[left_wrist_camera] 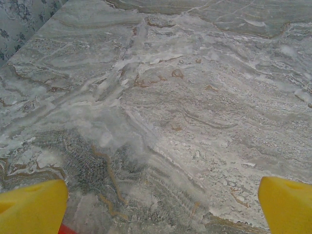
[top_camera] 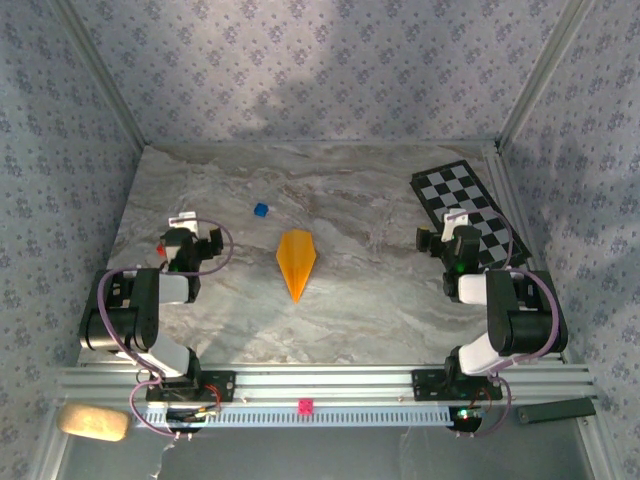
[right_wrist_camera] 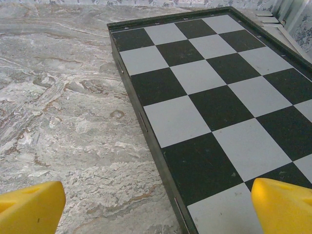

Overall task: Fold a paper plane with a square sheet of paper (pick it up from the middle)
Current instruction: Reset both arms

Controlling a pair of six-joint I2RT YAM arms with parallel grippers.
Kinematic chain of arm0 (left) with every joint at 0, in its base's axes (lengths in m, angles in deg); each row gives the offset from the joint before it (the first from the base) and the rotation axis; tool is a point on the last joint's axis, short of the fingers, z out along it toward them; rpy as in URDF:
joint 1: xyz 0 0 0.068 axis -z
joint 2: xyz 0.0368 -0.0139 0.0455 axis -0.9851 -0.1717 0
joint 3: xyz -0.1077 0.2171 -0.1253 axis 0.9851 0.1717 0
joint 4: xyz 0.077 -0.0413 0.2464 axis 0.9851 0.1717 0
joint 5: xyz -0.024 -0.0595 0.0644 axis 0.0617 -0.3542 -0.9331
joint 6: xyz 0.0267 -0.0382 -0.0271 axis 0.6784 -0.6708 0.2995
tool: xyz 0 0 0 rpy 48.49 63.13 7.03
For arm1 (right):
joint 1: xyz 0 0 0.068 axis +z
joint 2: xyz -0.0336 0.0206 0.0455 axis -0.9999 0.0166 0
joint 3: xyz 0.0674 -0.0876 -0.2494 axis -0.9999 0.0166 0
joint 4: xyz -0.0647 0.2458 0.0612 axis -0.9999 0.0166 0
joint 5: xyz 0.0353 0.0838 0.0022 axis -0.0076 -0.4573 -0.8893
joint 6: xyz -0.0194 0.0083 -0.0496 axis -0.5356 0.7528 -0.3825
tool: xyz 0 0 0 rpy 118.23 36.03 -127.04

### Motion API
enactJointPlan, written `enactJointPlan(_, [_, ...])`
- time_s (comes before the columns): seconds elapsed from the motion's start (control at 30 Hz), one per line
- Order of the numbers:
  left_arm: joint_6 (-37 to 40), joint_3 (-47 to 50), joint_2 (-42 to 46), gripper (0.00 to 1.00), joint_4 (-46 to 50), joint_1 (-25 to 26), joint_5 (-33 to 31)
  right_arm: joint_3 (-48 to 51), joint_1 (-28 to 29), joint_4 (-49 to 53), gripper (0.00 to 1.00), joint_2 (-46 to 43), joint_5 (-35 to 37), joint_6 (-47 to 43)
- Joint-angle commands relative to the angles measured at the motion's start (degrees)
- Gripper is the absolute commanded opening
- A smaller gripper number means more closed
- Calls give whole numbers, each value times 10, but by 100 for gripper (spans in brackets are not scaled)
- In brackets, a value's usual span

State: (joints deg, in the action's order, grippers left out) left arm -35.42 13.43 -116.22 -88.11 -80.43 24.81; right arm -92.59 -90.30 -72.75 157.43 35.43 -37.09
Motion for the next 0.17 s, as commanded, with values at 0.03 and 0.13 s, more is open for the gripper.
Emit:
enactJointPlan(0.03, [-4, -8, 1, 100, -26, 1, 0, -7, -4, 2, 100, 5, 8, 8])
enactJointPlan(0.13, [-4, -7, 2, 100, -26, 1, 0, -6, -4, 0, 100, 5, 8, 7])
